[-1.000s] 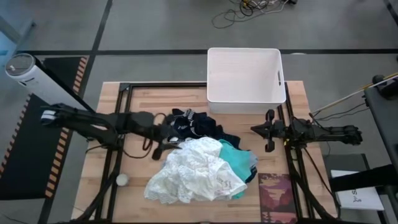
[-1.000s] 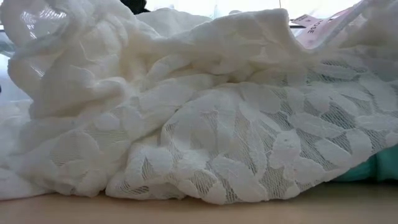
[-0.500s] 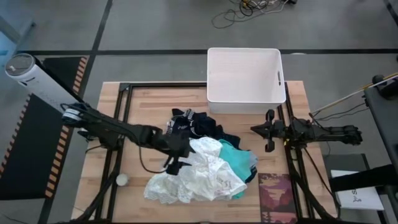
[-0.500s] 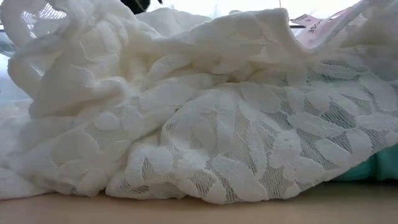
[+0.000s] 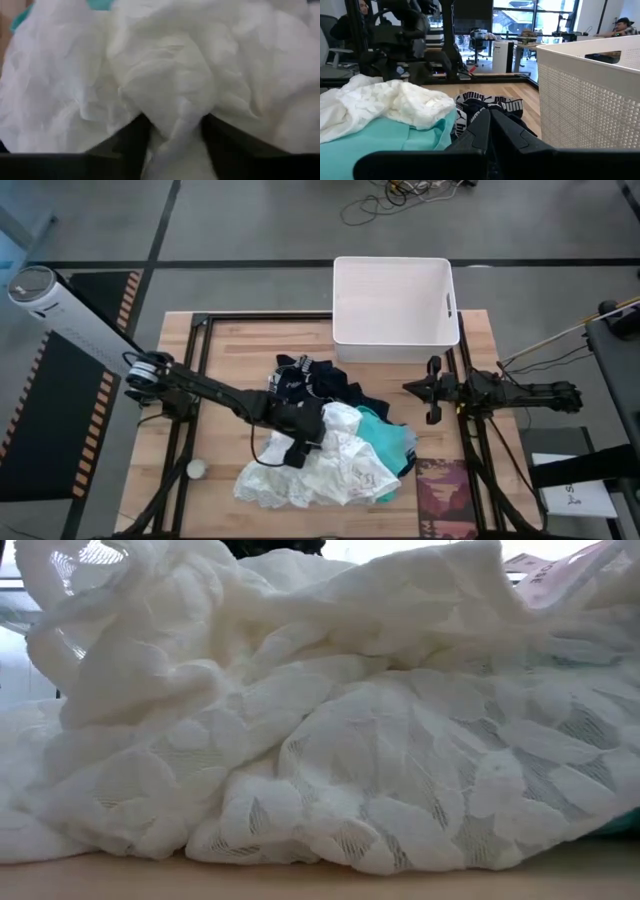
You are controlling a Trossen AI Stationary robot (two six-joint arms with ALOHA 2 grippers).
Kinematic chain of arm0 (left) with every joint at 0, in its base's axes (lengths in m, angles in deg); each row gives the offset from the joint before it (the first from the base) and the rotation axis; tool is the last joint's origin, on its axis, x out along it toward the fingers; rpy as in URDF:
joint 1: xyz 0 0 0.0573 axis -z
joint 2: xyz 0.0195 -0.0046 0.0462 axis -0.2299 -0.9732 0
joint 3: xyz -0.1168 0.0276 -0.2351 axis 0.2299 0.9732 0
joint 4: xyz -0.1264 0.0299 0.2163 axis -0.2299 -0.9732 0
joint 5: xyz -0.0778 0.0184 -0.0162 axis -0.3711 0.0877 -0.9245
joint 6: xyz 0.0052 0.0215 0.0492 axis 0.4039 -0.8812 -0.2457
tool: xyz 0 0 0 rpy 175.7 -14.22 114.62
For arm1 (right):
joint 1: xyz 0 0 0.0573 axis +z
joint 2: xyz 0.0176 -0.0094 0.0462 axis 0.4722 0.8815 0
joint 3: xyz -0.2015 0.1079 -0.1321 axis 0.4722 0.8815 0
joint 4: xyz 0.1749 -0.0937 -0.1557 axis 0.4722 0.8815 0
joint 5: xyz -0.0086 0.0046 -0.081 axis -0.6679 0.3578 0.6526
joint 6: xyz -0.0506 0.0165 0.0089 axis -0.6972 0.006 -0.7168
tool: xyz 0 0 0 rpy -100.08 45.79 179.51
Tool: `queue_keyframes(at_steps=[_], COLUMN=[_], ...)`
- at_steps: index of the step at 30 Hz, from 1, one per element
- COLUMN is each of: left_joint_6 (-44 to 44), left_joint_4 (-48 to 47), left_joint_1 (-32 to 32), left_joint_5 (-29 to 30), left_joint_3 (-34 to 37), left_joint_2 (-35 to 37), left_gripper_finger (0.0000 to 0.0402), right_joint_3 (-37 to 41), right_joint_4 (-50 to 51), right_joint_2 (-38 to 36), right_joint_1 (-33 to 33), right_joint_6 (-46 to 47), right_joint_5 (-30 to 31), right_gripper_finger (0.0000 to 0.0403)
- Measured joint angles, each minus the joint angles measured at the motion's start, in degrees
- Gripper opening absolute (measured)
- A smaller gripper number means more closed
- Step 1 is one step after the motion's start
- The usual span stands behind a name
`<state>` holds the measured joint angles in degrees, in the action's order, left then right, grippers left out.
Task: Sort clothes
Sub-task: Put the white dress into the white laundry bin
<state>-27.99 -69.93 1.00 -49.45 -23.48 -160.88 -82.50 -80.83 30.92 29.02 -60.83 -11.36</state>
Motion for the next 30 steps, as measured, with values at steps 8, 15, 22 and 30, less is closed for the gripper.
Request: queue_keyframes(at_steps=[8,15,22,30], left_joint_6=[0.51,-2.45,-8.85,-13.15], left_joint_4=[-13.97,-20.74,-22.39,-19.91], left_joint_1=[0.17,0.30,-1.69,-8.85], left_joint_5=[2.71,10.61,24.15,26.24], left_joint_3=[-13.16,-27.07,-41.77,-56.02], left_joint_2=[0.82,2.43,2.74,2.69], left_gripper_finger=[0.0013,0.0003,0.0001,0.0001], right_joint_3=[0.02,0.00,0.01,0.00], right_joint_4=[0.00,0.00,0.00,0.00], right_joint_2=[0.00,0.00,-0.01,0.00], right_joint_1=[0.00,0.00,0.00,0.00], right_joint_6=[0.00,0.00,0.00,0.00], right_joint_5=[0.01,0.01,0.01,0.01], right_gripper_finger=[0.0000,0.0000,0.0000,0.0000])
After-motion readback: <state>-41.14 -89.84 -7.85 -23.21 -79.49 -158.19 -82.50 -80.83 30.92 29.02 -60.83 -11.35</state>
